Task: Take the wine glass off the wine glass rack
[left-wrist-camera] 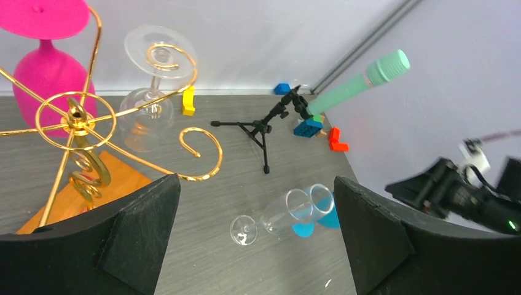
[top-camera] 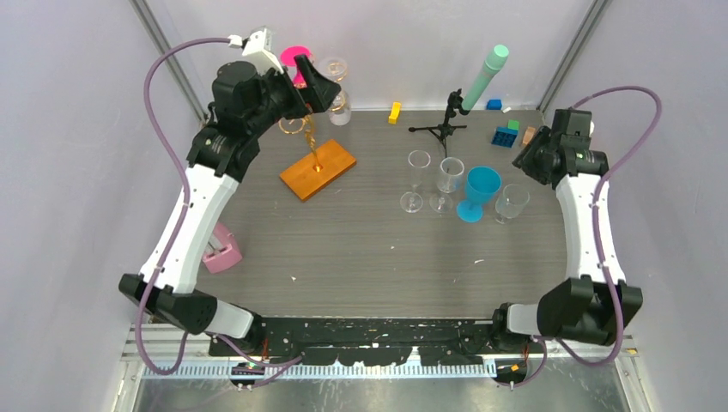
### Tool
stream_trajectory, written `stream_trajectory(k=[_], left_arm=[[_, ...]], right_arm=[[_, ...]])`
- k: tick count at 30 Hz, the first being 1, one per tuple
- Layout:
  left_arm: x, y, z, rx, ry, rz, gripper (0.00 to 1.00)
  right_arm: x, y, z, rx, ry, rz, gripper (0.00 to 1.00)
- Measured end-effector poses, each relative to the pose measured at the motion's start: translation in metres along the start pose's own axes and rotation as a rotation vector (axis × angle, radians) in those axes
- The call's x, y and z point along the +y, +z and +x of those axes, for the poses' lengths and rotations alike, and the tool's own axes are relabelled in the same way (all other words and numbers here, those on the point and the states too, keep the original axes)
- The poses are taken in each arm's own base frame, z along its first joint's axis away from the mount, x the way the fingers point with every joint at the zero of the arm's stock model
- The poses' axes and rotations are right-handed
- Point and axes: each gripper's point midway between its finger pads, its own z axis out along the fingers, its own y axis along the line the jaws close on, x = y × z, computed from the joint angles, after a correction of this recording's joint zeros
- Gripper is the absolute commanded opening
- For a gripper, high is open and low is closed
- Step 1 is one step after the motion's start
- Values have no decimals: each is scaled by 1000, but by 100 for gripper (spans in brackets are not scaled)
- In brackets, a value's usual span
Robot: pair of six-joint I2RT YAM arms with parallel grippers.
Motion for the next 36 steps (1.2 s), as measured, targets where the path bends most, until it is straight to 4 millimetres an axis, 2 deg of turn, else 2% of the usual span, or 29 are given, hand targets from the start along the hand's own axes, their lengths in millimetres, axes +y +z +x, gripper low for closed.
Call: stream_trajectory(k=[4,9,12,17,23,26,36], left_arm=[[21,24,-1,6,-60,-54,87],[44,63,0,7,-155,-110,68],[57,79,9,14,-198,-146,67],[81,94,15,-11,-238,-240,67],[89,108,1,-80,-273,-280,61],[92,115,0,-92,-301,-291,58],[113,143,22,-89,-428,-348,56]], right_arm=[[13,-31,-5,-61,19,-95,44],[29,-59,2,-84,36,-224,43],[36,-68,11,-72,48,-281,43],[43,-75,26,-40,74,-347,43],[48,-81,36,-17,89,-393,43],[50,-83,36,-20,93,-410,42],[49,-82,48,5,112,-426,42]])
